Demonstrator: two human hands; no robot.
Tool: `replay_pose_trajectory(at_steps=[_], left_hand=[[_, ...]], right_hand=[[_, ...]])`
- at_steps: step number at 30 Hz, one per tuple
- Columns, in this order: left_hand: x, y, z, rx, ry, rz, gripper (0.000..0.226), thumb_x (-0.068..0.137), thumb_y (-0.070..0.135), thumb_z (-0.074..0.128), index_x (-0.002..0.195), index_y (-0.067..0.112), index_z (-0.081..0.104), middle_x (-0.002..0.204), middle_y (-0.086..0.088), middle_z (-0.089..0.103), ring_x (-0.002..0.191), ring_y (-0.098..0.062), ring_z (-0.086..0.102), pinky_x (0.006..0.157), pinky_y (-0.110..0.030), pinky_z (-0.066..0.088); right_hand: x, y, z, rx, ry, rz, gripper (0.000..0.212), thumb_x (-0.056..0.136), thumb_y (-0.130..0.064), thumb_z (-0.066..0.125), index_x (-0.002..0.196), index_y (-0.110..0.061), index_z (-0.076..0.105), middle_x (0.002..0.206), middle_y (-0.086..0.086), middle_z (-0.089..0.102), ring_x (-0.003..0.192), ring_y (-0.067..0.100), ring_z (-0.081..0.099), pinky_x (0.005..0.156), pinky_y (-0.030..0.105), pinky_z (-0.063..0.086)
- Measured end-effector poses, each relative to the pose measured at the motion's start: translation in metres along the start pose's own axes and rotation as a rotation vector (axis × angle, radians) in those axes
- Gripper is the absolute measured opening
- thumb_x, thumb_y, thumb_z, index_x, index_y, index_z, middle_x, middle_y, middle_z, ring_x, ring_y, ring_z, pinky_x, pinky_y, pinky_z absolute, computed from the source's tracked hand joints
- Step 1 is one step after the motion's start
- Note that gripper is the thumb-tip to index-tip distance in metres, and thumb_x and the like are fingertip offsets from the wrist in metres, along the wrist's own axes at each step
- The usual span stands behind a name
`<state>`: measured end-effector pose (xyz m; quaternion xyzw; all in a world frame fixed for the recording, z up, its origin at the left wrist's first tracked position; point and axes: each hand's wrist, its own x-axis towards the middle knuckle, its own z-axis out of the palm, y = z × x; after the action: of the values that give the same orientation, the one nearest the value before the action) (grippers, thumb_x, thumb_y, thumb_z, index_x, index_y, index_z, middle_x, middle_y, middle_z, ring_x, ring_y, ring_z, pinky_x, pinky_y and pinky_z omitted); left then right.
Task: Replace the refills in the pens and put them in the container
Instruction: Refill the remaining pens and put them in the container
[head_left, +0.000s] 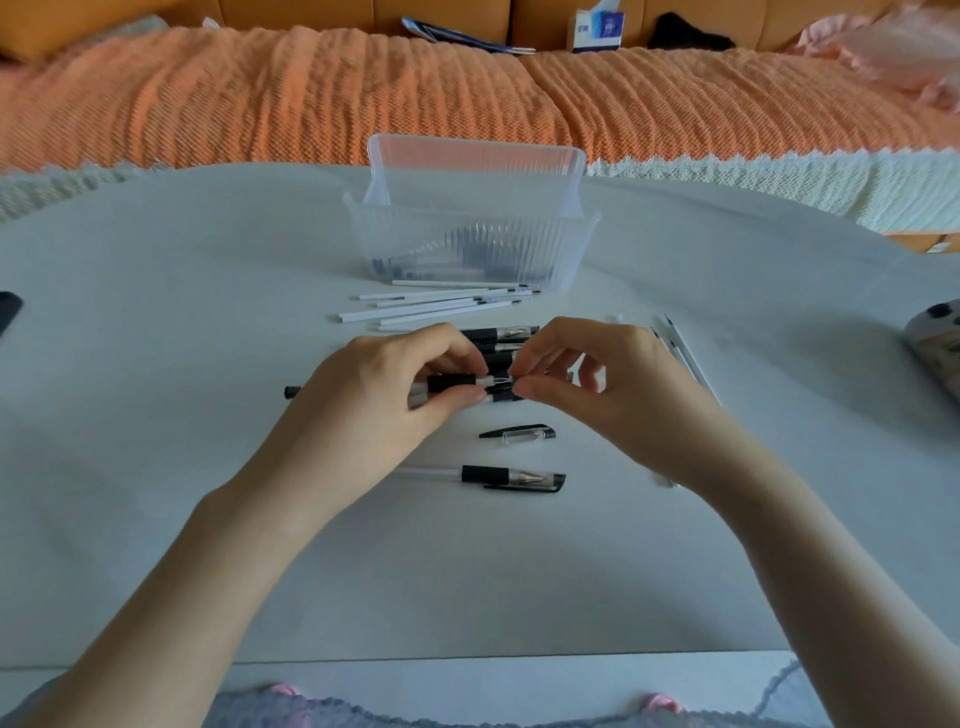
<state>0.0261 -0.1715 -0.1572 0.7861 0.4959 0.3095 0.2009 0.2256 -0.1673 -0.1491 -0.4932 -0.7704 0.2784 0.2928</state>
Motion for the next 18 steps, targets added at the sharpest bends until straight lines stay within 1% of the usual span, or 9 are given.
replay_pose_trajectory(at_steps=[3,8,12,14,16,18], left_hand=[[0.000,0.001,0.001,-0.009,-0.011,0.009,0.015,0.077,0.033,0.069,0.090,0.025,0.066,0.085,0.025,0.066,0.087,0.009,0.060,0.076,-0.010,0.044],[0.001,0.001,0.004,-0.038,-0.020,0.036,0.017,0.076,0.028,0.071,0.091,0.021,0.067,0.086,0.017,0.069,0.086,0.008,0.061,0.075,-0.003,0.041],[0.000,0.001,0.005,-0.069,-0.013,0.029,0.020,0.075,0.026,0.074,0.090,0.019,0.064,0.086,0.015,0.070,0.085,0.007,0.062,0.075,-0.009,0.045],[-0.001,0.002,0.005,-0.089,0.004,0.015,0.019,0.075,0.027,0.074,0.088,0.020,0.062,0.085,0.015,0.069,0.084,0.007,0.062,0.073,-0.012,0.046],[-0.001,0.002,0.005,-0.097,0.017,0.017,0.019,0.075,0.030,0.073,0.087,0.021,0.062,0.084,0.014,0.069,0.083,0.004,0.062,0.073,-0.017,0.047],[-0.001,0.002,0.005,-0.097,0.019,0.020,0.018,0.074,0.031,0.072,0.086,0.022,0.062,0.084,0.014,0.069,0.083,0.003,0.063,0.072,-0.021,0.048]], right_hand=[[0.000,-0.004,0.002,0.050,0.002,-0.003,0.008,0.082,-0.017,0.070,0.084,-0.023,0.067,0.072,-0.016,0.063,0.069,-0.001,0.056,0.064,0.006,0.038],[0.001,-0.007,0.008,0.097,-0.011,0.011,0.005,0.082,-0.015,0.069,0.085,-0.018,0.069,0.073,-0.010,0.066,0.067,0.002,0.056,0.062,0.009,0.040],[0.001,-0.007,0.011,0.125,-0.013,0.032,0.005,0.085,-0.014,0.065,0.086,-0.017,0.069,0.071,-0.010,0.065,0.061,-0.001,0.055,0.061,0.009,0.041],[0.001,-0.007,0.011,0.118,-0.016,0.042,0.006,0.086,-0.019,0.064,0.088,-0.017,0.069,0.073,-0.009,0.066,0.061,0.001,0.055,0.059,0.011,0.042],[0.001,-0.007,0.010,0.118,-0.018,0.041,0.012,0.083,-0.024,0.068,0.093,-0.018,0.067,0.077,-0.007,0.066,0.064,0.006,0.056,0.058,0.015,0.045],[0.001,-0.007,0.010,0.104,-0.023,0.040,0.020,0.078,-0.024,0.073,0.094,-0.017,0.064,0.080,-0.005,0.065,0.067,0.009,0.056,0.059,0.015,0.045]])
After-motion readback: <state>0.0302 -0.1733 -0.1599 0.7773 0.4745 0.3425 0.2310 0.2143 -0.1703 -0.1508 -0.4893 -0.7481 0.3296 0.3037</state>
